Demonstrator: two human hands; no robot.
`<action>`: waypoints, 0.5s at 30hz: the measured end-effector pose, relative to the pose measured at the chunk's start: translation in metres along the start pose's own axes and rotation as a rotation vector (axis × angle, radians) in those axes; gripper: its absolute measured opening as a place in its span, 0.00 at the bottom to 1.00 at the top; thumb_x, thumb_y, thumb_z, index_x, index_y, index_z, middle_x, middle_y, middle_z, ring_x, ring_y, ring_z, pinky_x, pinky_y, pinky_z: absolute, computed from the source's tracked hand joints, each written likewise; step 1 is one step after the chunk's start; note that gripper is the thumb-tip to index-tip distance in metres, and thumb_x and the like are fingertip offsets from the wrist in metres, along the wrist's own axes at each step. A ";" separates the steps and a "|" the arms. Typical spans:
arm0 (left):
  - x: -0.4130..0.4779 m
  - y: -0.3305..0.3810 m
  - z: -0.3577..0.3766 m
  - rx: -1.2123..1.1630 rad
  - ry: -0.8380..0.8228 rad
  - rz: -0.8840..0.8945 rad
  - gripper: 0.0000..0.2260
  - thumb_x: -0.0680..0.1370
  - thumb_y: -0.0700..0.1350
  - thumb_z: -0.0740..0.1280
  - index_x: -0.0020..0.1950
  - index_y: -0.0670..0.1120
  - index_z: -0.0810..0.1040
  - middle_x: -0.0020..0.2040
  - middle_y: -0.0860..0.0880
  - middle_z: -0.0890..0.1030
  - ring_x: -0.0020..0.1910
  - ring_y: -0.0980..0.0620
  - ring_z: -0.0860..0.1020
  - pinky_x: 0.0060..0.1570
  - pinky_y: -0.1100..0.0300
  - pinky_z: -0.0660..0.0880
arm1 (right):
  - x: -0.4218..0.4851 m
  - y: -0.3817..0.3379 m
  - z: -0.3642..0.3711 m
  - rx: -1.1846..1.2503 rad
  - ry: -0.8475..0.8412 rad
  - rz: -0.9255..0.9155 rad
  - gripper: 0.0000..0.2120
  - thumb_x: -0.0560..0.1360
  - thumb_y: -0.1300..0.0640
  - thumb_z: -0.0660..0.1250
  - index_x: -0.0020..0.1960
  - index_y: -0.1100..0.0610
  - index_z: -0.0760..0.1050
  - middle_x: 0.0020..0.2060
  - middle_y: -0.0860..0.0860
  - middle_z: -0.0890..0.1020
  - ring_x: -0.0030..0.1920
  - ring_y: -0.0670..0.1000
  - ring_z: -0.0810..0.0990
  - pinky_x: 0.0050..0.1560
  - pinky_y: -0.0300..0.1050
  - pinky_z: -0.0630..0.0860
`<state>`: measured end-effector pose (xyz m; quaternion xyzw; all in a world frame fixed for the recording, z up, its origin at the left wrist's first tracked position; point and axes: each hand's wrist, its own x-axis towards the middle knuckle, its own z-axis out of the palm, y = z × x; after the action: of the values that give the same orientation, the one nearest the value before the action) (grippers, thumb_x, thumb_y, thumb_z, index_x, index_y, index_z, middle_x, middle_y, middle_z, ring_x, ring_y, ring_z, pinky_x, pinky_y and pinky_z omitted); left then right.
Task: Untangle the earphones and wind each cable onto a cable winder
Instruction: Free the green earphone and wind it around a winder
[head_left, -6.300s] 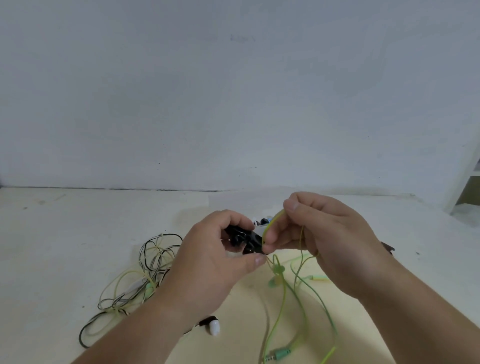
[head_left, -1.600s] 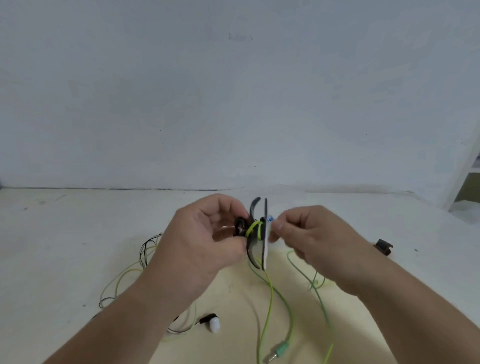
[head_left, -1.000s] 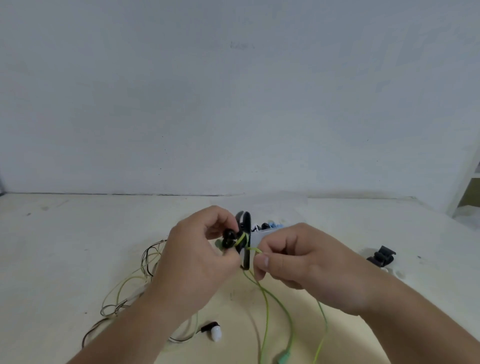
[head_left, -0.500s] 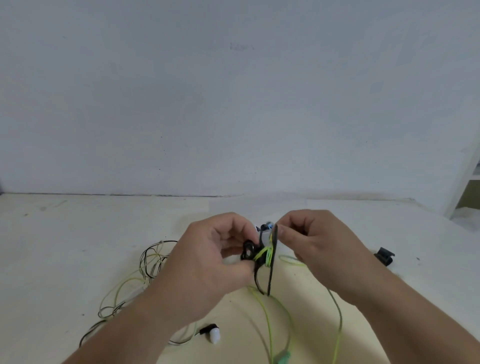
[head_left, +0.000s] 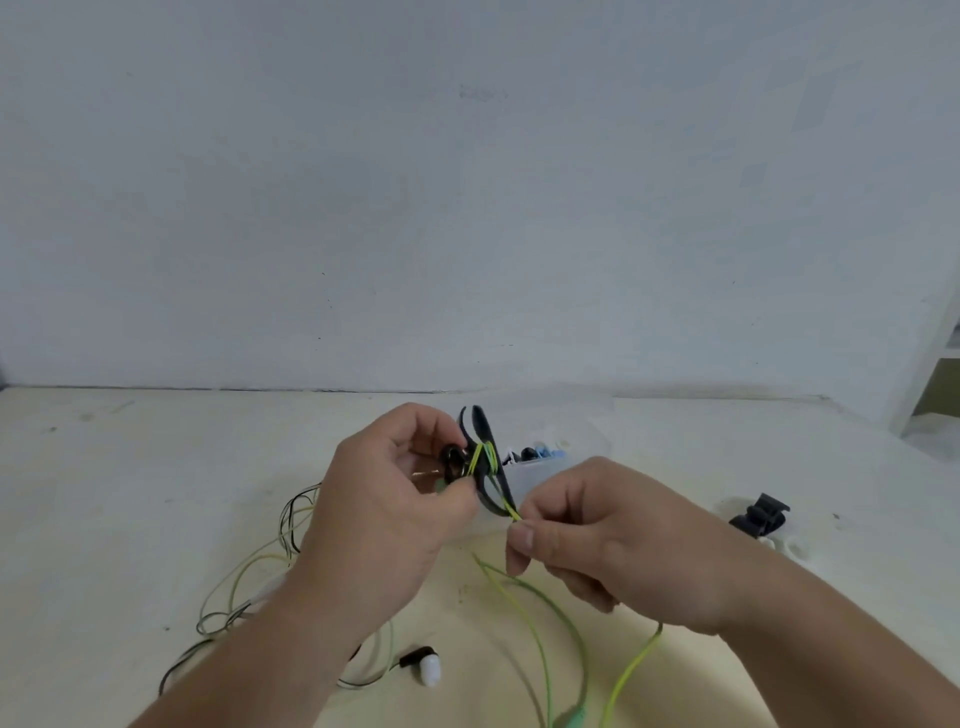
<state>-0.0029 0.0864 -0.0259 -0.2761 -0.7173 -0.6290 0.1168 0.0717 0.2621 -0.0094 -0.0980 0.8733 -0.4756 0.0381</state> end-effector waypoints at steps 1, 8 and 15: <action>-0.001 -0.001 0.000 0.052 -0.001 0.024 0.13 0.67 0.31 0.73 0.40 0.49 0.80 0.37 0.53 0.83 0.36 0.56 0.81 0.38 0.69 0.75 | -0.001 -0.001 -0.001 0.006 0.007 -0.003 0.13 0.80 0.53 0.66 0.41 0.58 0.81 0.25 0.53 0.73 0.27 0.52 0.70 0.33 0.44 0.68; -0.009 -0.002 0.003 0.429 -0.073 0.168 0.15 0.67 0.37 0.74 0.42 0.57 0.77 0.41 0.58 0.80 0.45 0.58 0.78 0.44 0.64 0.74 | -0.001 -0.005 0.001 -0.328 0.174 -0.022 0.11 0.78 0.53 0.68 0.40 0.58 0.78 0.33 0.54 0.82 0.36 0.56 0.80 0.41 0.54 0.78; -0.006 -0.005 -0.001 0.492 -0.060 0.173 0.15 0.67 0.36 0.72 0.42 0.57 0.76 0.41 0.58 0.79 0.44 0.57 0.77 0.45 0.58 0.75 | -0.005 -0.009 -0.005 -0.280 0.366 -0.046 0.09 0.77 0.54 0.69 0.38 0.51 0.80 0.30 0.52 0.80 0.29 0.48 0.78 0.29 0.35 0.71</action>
<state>-0.0015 0.0836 -0.0330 -0.3183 -0.8255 -0.4149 0.2123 0.0770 0.2626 0.0008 -0.0343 0.9207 -0.3606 -0.1455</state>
